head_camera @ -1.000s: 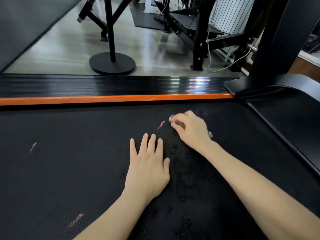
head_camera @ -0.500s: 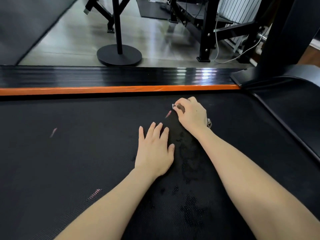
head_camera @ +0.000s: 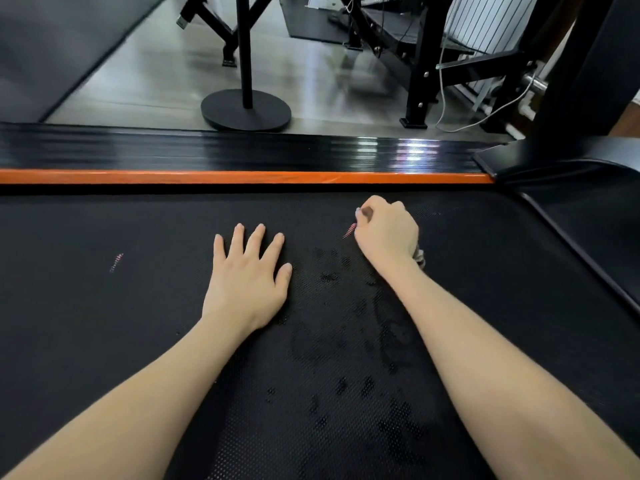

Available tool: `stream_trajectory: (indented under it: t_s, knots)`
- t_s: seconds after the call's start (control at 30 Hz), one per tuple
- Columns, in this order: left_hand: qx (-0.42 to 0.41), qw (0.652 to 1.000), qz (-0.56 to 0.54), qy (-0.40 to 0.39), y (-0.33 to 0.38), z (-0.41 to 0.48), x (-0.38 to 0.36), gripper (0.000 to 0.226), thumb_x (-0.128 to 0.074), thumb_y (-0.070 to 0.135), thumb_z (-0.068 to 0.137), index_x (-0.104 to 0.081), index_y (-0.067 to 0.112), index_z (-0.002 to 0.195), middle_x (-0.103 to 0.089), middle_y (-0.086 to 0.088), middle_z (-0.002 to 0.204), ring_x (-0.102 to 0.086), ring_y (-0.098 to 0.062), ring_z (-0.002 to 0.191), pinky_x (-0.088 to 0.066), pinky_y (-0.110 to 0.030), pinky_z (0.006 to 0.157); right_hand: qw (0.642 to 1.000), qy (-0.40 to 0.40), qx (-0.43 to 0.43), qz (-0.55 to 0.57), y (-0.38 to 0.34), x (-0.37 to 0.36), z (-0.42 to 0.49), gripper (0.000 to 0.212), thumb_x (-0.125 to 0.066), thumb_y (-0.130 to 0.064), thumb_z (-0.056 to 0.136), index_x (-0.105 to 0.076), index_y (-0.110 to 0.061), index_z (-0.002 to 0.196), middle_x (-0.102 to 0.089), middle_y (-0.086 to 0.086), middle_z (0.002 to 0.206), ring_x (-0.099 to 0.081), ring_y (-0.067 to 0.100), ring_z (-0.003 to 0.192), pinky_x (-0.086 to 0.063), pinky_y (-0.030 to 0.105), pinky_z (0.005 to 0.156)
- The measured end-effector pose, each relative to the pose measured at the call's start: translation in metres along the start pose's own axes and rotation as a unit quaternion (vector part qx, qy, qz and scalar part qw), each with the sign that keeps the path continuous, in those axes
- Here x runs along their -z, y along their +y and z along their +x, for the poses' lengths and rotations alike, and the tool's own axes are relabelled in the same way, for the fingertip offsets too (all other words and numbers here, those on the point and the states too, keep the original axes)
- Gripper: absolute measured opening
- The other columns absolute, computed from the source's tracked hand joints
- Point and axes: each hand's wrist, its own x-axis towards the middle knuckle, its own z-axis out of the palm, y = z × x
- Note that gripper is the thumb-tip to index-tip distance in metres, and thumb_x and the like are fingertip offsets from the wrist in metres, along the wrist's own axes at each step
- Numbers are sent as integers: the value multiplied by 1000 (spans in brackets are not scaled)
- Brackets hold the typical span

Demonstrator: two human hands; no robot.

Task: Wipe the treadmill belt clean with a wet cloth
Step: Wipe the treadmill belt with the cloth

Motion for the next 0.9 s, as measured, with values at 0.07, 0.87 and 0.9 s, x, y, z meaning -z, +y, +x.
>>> stream_trajectory:
  t_s: [0.07, 0.87, 0.9]
  knots:
    - [-4, 1000, -2, 5, -2, -1, -1, 67, -2, 53, 91, -18, 27, 150, -15, -6, 158, -5, -31, 145, -2, -50, 117, 999, -17, 40, 18, -13, 2, -28, 18, -52, -36, 93, -63, -26, 103, -55, 5, 96, -56, 26, 84, -34, 29, 67]
    - [-13, 1000, -17, 21, -2, 0, -2, 82, 8, 53, 79, -25, 25, 149, -22, -8, 156, -10, -34, 144, -4, -52, 116, 996, -22, 91, 6, -9, -10, 19, 16, -55, -39, 92, -65, -27, 98, -58, 2, 97, -59, 24, 91, -42, 31, 73]
    - [-14, 999, -18, 22, -2, 1, -2, 83, 9, 53, 78, -25, 25, 149, -22, -8, 156, -10, -33, 144, -3, -52, 116, 997, -18, 78, 8, -15, -12, 23, 17, -54, -39, 93, -65, -27, 99, -58, 2, 100, -58, 24, 92, -40, 31, 73]
